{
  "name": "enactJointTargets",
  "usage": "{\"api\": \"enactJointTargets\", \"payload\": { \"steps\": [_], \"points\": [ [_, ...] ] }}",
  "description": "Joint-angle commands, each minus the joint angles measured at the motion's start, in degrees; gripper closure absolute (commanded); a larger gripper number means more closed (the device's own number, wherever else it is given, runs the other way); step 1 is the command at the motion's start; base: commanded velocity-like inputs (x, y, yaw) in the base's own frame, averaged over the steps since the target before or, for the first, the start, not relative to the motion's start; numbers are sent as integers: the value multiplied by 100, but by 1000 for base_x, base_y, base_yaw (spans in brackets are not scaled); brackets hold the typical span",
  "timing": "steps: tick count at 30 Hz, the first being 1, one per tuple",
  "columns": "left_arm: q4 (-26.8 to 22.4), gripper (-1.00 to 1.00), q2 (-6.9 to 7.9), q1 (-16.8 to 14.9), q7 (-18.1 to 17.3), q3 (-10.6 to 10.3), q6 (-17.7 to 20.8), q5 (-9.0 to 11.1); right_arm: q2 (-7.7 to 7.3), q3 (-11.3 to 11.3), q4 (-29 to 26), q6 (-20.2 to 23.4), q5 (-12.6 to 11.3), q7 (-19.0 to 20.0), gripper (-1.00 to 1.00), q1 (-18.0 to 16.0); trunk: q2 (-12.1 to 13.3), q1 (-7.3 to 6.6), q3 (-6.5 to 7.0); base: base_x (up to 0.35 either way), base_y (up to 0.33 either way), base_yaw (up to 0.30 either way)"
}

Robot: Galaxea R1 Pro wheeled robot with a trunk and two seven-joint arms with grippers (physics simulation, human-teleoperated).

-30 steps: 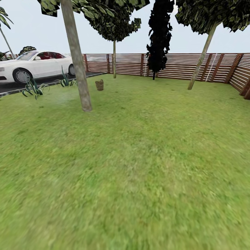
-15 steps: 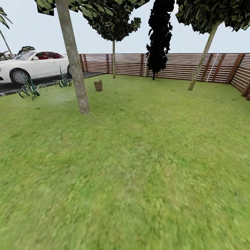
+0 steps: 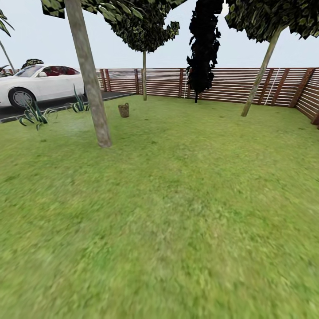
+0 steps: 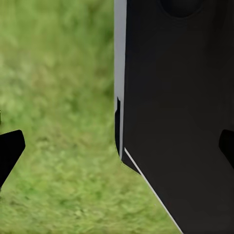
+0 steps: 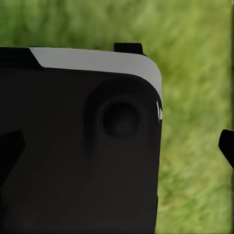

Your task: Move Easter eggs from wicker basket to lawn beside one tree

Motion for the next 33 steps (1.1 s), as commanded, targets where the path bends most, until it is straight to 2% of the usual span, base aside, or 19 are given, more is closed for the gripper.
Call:
{"api": "enactJointTargets", "payload": {
  "steps": [1,33],
  "points": [
    [-6,-100,1,1,-2,6,-10,5,1,1,5,-20,3,1,-100,-3,-1,3,-4,338,-72,0],
    [-6,-100,-1,1,-2,6,-10,5,6,1,5,-23,12,-2,-100,-3,-1,3,-4,338,-14,0]
  ]
}}
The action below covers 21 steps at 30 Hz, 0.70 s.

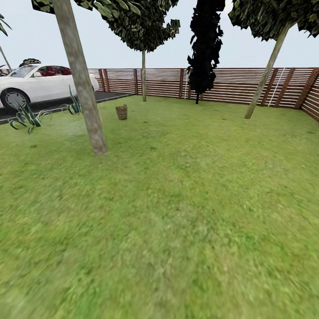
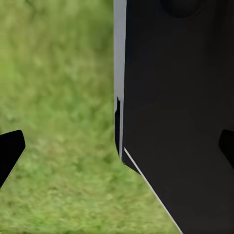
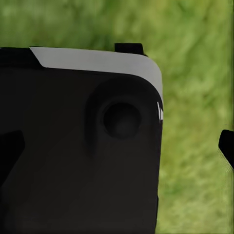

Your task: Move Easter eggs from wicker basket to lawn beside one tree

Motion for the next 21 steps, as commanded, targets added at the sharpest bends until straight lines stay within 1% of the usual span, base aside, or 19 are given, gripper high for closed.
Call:
{"api": "enactJointTargets", "payload": {
  "steps": [1,17,21],
  "points": [
    [-6,-100,3,1,-2,6,-10,5,-2,0,5,-21,1,0,-100,-2,-2,3,-4,338,0,0],
    [-23,-100,18,4,3,20,-10,38,21,6,5,-23,4,0,-100,-1,-2,3,-4,338,0,0],
    [-24,-100,25,1,6,108,-11,40,30,4,10,-23,5,0,-100,0,-2,3,-4,338,0,0]
  ]
}}
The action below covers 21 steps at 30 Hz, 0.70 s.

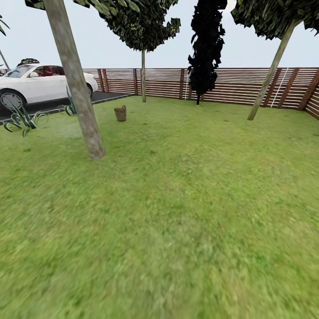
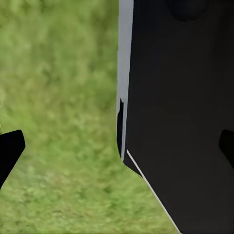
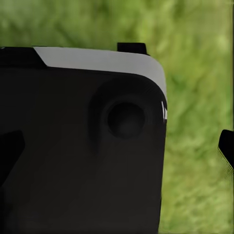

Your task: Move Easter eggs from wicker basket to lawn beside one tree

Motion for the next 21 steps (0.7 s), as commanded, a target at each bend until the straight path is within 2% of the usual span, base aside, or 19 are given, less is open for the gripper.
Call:
{"api": "enactJointTargets", "payload": {
  "steps": [1,21],
  "points": [
    [-6,-100,0,3,-1,27,-11,8,-3,2,6,-19,4,0,-100,-3,-2,3,-4,338,0,0],
    [12,-100,-38,1,0,72,-16,-16,-30,-26,9,-10,-29,0,-100,-3,-2,3,-4,338,0,0]
  ]
}}
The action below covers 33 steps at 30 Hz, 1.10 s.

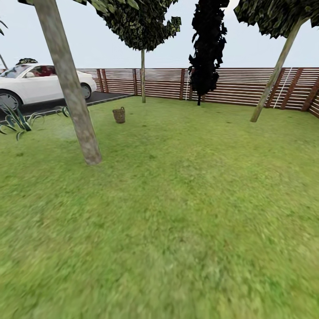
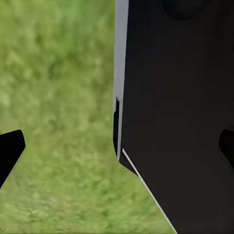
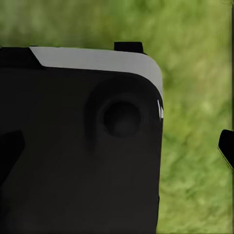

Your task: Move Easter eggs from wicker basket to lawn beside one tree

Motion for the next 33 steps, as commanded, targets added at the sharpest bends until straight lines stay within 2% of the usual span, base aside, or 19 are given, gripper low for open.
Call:
{"api": "enactJointTargets", "payload": {
  "steps": [1,33],
  "points": [
    [-4,-100,-3,2,-1,20,-9,5,-4,-7,5,-18,-7,0,-100,-5,-1,3,-4,338,0,0],
    [-2,-100,-6,2,8,20,-7,16,2,18,5,-28,24,-9,-100,-6,-1,3,-4,338,0,0]
  ]
}}
